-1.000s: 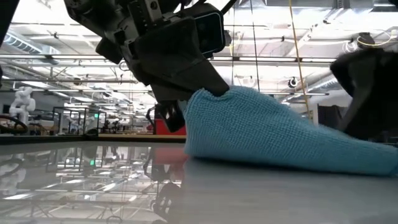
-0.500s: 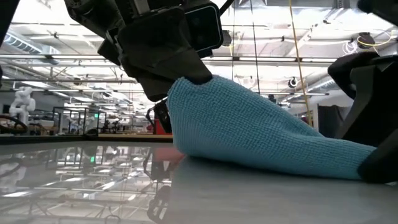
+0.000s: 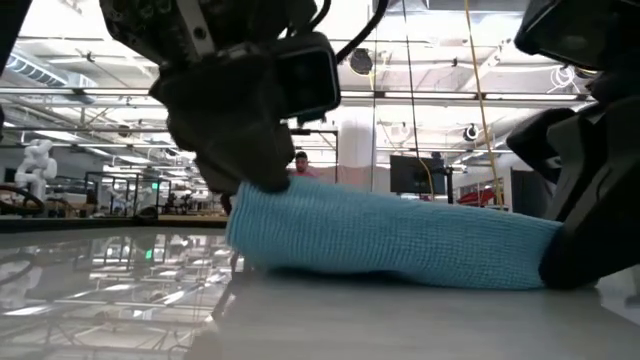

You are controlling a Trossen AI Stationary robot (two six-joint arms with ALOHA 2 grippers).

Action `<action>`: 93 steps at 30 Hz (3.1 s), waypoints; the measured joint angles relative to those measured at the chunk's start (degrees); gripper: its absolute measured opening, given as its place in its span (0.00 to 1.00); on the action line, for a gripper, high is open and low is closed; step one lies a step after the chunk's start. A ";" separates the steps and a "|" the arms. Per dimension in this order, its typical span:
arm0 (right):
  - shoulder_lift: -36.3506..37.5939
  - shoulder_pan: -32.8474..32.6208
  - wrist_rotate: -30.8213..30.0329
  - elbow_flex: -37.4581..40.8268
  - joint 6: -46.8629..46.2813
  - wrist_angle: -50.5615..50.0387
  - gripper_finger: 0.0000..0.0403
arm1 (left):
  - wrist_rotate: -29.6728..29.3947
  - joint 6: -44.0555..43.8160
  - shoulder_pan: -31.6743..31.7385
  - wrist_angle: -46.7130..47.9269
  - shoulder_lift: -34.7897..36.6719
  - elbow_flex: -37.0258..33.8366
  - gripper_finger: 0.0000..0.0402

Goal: Roll towel
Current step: Roll the blue microfiber towel

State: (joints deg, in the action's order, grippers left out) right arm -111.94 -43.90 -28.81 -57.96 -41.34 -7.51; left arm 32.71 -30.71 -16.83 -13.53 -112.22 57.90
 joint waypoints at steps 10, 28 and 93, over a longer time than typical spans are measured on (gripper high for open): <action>2.82 5.46 20.08 0.09 -3.92 3.68 0.01 | 0.52 1.02 0.38 2.01 0.00 -0.12 0.06; 4.92 7.87 28.17 0.24 -11.37 0.41 0.00 | 3.87 5.03 0.57 2.33 0.48 -0.36 0.42; 5.25 10.95 33.04 0.13 -20.03 -0.07 0.00 | -25.77 32.49 -7.92 1.24 -1.05 0.03 0.02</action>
State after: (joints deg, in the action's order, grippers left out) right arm -106.69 -32.95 4.23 -57.82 -61.37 -7.57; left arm 6.94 1.78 -24.75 -12.29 -113.27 57.93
